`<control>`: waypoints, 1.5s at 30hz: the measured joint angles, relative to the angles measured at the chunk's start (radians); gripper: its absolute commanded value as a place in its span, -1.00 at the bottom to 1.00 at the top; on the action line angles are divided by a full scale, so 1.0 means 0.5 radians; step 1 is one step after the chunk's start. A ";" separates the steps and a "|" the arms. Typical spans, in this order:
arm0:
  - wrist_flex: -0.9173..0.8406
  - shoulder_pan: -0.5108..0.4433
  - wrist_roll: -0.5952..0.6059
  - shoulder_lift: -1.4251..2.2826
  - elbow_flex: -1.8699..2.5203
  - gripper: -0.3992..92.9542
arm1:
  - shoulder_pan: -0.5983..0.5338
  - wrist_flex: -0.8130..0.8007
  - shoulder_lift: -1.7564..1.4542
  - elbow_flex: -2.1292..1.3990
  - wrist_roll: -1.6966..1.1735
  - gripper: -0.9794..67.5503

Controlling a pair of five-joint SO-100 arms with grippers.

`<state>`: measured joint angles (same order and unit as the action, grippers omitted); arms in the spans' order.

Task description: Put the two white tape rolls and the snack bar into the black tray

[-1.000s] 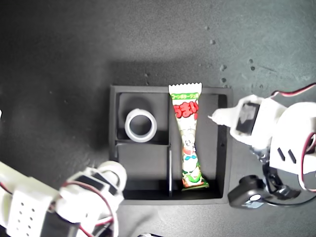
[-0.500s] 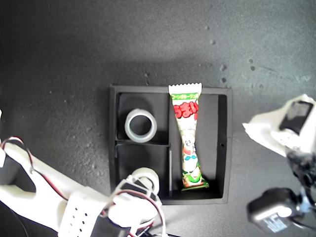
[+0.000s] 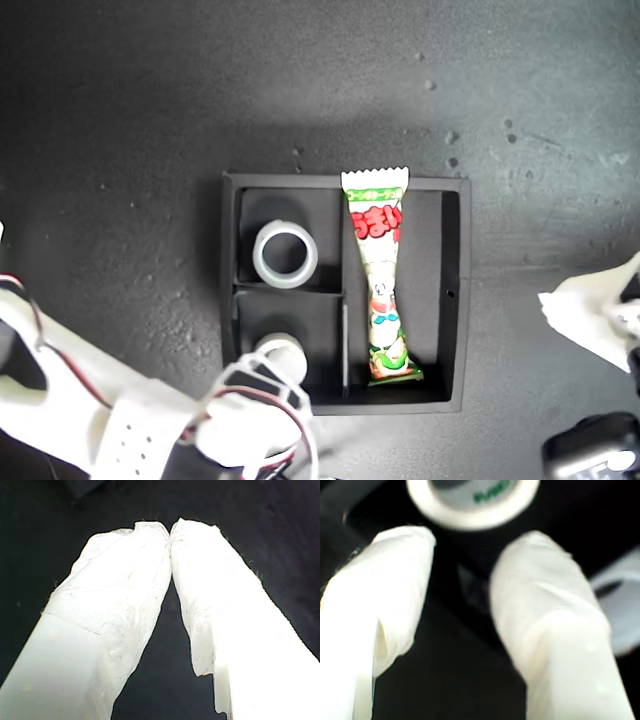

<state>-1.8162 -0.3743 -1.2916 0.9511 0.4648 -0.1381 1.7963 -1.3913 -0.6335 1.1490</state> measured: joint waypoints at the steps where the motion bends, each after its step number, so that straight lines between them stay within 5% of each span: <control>1: 0.000 0.021 0.000 0.117 0.114 -0.92 | 0.012 0.000 -0.071 -0.071 0.034 -0.99; 7: -0.003 0.184 0.003 0.730 0.739 -0.94 | 0.086 -0.018 -0.595 -0.666 0.242 -0.99; 13: 0.012 0.347 0.003 1.175 1.258 -0.94 | 0.156 -0.365 -1.387 -1.684 0.374 -0.99; 21: 0.561 0.476 0.000 1.933 2.356 -0.94 | 0.187 -0.690 -2.307 -2.896 0.509 -0.99; 32: 1.356 0.479 -0.147 2.964 3.847 -0.99 | 0.218 -1.034 -3.313 -4.031 0.460 -0.99; 45: 1.552 0.423 -0.252 3.994 4.752 -0.99 | 0.285 -1.212 -3.473 -4.556 0.442 -0.99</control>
<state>-1.0400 -0.1626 -1.4174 2.9483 2.8409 0.0046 1.1904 -3.1278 -2.9115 1.3698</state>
